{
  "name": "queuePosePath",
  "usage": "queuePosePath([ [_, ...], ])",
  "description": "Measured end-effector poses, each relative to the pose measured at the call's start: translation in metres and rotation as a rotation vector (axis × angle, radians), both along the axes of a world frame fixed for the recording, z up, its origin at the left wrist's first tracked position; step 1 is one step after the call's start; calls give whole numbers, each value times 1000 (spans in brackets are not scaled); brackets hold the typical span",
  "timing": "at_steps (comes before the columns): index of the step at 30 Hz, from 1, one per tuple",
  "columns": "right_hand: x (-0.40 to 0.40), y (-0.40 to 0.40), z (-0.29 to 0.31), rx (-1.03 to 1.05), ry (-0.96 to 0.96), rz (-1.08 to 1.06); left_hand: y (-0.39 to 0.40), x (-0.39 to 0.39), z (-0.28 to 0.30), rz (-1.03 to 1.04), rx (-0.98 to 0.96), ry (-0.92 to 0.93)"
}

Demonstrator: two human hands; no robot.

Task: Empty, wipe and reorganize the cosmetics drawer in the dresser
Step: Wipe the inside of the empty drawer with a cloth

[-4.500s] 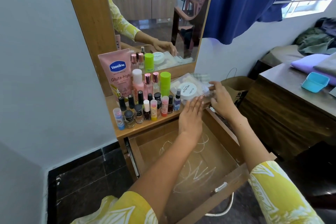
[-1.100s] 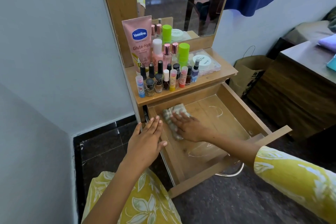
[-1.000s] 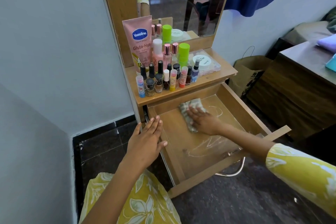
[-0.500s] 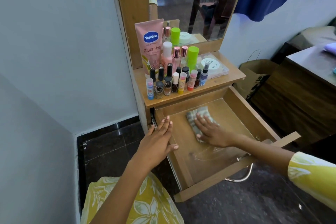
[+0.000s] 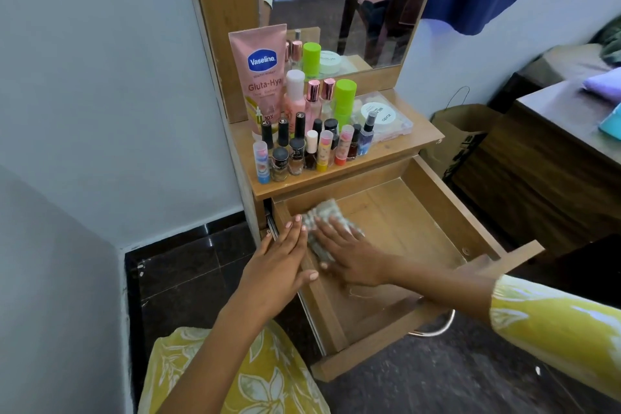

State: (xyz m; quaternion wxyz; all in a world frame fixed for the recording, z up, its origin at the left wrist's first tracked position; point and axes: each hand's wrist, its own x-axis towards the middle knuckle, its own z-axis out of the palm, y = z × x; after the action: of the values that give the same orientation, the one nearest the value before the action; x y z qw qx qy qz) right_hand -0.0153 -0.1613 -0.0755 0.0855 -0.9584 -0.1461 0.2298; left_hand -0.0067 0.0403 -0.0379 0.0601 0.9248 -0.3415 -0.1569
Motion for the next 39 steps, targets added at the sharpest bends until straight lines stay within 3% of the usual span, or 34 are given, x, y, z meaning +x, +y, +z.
queuePosePath([
  [3, 16, -14, -1, 32, -105, 160, 0, 0, 0, 5, 8, -4],
  [6, 22, -51, -1, 26, -123, 168, 0, -1, 0, 13, 3, 11],
  [14, 15, -136, 1, -130, -134, -178, -1, -2, 2, 29, 5, 20],
  [23, 20, -117, -6, -109, -135, -479, -1, -3, 5, 24, -7, 27],
  [27, 26, -90, -1, -44, -11, -605, 1, -2, 3, 17, -13, 23],
  [33, 12, -8, 16, 123, 87, -203, 2, 0, -1, 12, -9, 7],
  [36, 14, 35, 26, 216, 175, -178, 2, -1, 0, 10, 5, -4],
  [39, 4, 38, 36, 174, 208, -110, 3, 0, 0, 12, 0, -10],
])
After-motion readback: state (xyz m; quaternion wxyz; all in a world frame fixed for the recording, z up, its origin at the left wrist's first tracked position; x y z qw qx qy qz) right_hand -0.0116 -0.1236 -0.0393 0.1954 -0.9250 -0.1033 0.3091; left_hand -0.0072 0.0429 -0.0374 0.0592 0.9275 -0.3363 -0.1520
